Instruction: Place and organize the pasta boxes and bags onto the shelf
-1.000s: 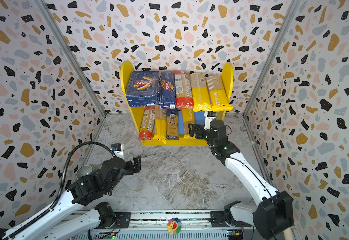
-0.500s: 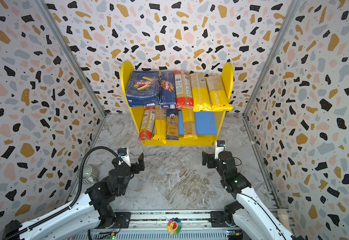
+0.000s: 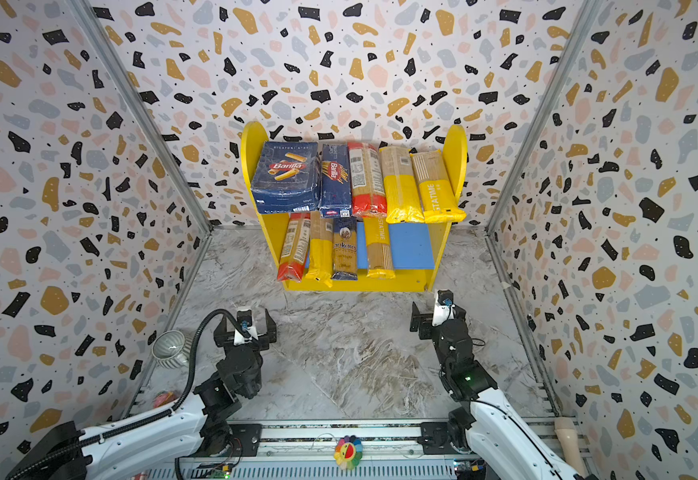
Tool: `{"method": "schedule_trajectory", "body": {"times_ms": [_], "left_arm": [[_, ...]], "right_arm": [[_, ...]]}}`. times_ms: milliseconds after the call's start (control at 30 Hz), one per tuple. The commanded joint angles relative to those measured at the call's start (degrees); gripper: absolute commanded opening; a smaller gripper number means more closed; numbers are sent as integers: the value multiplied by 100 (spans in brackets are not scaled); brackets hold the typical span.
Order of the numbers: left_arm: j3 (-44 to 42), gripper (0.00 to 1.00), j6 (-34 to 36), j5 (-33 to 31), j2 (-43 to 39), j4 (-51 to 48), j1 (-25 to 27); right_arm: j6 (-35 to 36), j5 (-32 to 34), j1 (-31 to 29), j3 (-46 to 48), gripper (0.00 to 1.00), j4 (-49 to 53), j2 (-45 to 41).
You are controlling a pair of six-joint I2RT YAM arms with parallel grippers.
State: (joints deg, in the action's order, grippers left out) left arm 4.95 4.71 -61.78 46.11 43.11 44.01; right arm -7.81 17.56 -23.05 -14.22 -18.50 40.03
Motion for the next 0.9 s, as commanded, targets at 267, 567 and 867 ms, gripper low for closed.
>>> {"method": "schedule_trajectory", "body": {"times_ms": [267,567,867], "left_arm": [[-422,99,-134,264,1968,2998,-1631],[-392,100,-17,625,3319,4665,-2089],[-49,100,-12,1422,3595,4249,-2431]], "right_arm": [[495,375,798,832,99,-3465,1438],[480,-171,1365,1051,99,-5209,2922],[810,-677,1568,924,99,-6483,4302]]}}
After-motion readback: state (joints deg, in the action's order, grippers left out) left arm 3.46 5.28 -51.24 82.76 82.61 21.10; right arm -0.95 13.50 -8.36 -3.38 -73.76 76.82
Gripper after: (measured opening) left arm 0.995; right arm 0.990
